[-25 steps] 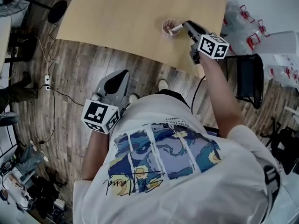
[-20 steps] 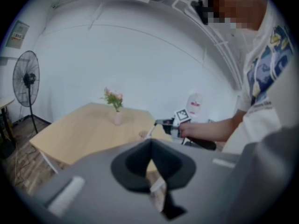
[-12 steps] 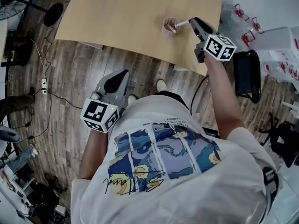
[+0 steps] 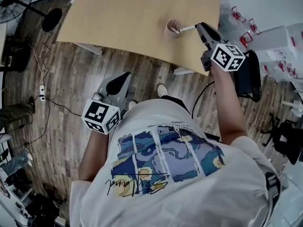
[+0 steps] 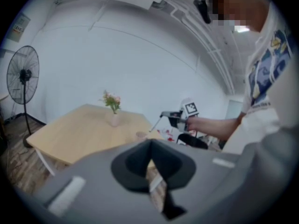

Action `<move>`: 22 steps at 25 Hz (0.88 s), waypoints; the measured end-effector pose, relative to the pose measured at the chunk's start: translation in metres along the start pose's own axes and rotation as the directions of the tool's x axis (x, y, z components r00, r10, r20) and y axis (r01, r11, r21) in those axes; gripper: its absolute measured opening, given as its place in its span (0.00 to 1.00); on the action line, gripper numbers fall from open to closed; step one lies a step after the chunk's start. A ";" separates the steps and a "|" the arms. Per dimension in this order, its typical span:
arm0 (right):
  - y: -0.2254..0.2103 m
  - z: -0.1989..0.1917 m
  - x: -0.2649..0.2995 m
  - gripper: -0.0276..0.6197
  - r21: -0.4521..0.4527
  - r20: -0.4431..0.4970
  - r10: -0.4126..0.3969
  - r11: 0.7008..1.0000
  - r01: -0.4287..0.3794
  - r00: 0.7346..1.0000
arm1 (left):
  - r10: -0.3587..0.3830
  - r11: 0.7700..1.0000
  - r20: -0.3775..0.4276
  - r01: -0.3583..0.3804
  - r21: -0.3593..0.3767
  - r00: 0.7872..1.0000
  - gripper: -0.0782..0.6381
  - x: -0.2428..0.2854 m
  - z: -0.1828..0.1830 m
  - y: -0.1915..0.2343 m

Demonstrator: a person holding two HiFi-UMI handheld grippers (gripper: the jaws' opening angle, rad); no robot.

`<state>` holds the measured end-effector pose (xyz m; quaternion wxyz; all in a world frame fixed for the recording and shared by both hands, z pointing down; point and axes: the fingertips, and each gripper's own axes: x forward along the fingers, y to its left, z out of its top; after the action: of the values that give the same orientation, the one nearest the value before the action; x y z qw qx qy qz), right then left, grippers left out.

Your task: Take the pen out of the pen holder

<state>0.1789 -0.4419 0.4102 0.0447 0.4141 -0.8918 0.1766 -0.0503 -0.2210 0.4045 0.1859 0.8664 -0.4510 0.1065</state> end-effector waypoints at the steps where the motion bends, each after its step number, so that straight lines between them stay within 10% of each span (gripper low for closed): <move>1: 0.006 0.002 -0.004 0.13 -0.012 0.002 -0.001 1.000 0.001 1.000 | -0.002 1.000 0.004 0.002 0.007 1.000 0.12 -0.003 -0.001 0.000; 22: 0.170 -0.022 -0.095 0.13 -0.103 -0.023 0.033 0.994 -0.035 0.999 | -0.096 0.992 0.004 0.095 0.082 0.995 0.12 -0.089 -0.034 0.000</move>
<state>0.1110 -0.2642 0.3620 0.0723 0.3940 -0.9062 0.1352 -0.1019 -0.1412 0.4038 0.1533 0.8943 -0.4052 0.1123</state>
